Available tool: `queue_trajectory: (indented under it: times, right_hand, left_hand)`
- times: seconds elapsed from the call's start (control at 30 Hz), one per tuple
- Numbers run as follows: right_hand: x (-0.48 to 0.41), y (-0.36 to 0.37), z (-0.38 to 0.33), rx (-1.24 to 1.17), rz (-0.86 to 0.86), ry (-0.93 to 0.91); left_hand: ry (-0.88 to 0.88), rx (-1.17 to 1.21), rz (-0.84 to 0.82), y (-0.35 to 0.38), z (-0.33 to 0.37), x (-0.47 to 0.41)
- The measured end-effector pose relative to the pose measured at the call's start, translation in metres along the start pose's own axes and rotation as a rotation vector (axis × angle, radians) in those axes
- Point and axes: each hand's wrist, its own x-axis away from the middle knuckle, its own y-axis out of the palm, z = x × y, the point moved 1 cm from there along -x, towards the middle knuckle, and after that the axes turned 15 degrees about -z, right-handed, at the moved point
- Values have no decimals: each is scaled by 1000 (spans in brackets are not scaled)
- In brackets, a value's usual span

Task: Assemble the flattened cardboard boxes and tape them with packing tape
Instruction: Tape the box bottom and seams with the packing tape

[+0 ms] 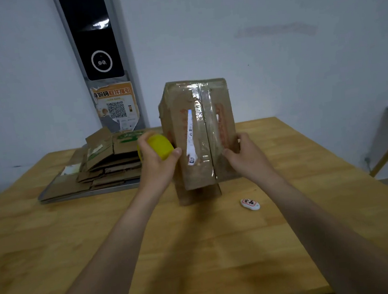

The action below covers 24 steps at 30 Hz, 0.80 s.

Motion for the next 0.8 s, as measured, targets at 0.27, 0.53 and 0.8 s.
queue_trajectory:
  times: [0.27, 0.53, 0.8]
  right_hand:
    - [35, -18, -35, 249, 135, -46]
    - [33, 9, -8, 277, -40, 55]
    - [20, 16, 5, 325, -7, 33]
  left_hand:
    - [-35, 94, -125, -12, 23, -7]
    - [-54, -105, -171, 3, -8, -2]
    - [-35, -68, -138, 5, -31, -7]
